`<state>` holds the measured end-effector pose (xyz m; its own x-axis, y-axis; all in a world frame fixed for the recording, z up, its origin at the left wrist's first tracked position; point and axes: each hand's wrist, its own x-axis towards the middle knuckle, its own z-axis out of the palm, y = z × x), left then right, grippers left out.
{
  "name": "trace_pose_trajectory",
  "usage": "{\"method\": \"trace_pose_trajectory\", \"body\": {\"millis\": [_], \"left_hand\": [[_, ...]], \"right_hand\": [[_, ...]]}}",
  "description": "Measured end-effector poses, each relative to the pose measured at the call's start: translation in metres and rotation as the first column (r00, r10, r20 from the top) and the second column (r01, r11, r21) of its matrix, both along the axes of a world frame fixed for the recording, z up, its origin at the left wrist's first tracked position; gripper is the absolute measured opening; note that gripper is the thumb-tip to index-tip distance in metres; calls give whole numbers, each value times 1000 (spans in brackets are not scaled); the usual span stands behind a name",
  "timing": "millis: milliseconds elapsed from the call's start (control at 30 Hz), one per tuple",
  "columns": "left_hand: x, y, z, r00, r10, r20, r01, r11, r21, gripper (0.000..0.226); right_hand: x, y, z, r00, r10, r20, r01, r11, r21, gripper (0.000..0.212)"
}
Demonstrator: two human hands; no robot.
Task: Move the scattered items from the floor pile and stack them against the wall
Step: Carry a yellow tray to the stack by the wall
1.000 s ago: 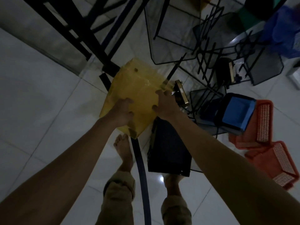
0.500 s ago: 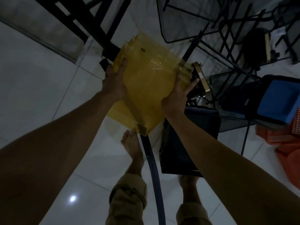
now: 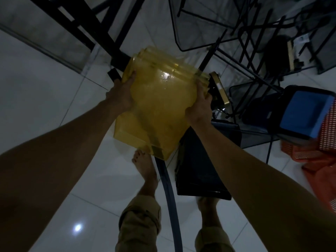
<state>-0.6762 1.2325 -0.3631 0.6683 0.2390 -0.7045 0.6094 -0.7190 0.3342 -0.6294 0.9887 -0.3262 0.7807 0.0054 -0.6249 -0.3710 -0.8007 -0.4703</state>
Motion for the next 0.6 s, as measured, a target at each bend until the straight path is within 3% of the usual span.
{"method": "trace_pose_trajectory", "body": {"millis": [200, 267, 333, 433, 600], "left_hand": [[-22, -16, -5, 1000, -9, -7, 9, 999, 45, 89], [-23, -19, -6, 998, 0, 58, -6, 994, 106, 89], [-24, -22, -7, 974, 19, 227, -53, 988, 148, 89], [-14, -21, -11, 896, 57, 441, -93, 994, 60, 92], [16, -12, -10, 909, 93, 407, -50, 992, -114, 82]], "right_hand": [[1, -8, -13, 993, -101, 56, 102, 995, -20, 112], [1, -9, -19, 995, -62, 79, 65, 997, -34, 112], [0, -9, -26, 995, -38, 96, 36, 999, 28, 112], [-2, -12, -32, 987, -121, 107, 100, 977, 190, 107], [8, -23, -32, 991, -126, 35, 116, 972, 206, 87]]}}
